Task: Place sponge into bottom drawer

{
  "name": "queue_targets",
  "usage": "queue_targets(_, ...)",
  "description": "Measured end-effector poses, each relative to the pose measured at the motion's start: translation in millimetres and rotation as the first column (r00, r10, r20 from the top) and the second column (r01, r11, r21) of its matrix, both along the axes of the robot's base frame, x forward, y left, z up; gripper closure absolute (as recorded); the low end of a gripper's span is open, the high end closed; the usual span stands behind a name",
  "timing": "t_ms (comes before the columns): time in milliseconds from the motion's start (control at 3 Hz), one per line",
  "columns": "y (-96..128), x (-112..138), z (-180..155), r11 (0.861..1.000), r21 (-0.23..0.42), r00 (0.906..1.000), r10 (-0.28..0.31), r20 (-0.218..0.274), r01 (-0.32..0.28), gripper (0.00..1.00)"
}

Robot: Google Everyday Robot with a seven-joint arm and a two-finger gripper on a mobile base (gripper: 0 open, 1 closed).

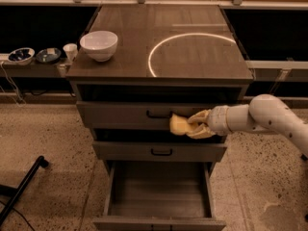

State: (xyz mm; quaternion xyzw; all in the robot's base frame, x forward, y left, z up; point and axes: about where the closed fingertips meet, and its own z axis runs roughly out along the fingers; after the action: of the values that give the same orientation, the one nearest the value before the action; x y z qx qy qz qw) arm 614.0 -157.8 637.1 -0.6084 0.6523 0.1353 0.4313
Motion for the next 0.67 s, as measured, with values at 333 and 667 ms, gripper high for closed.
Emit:
queue_targets(333,1.1,0.3,-3.7,1.0,-0.005,1.0,0.0,-0.007,0.0,1.0)
queue_targets(667,-14.4,-14.0,-63.6,1.0,-0.023,0.9997,0.019,-0.014,-0.019,1.0)
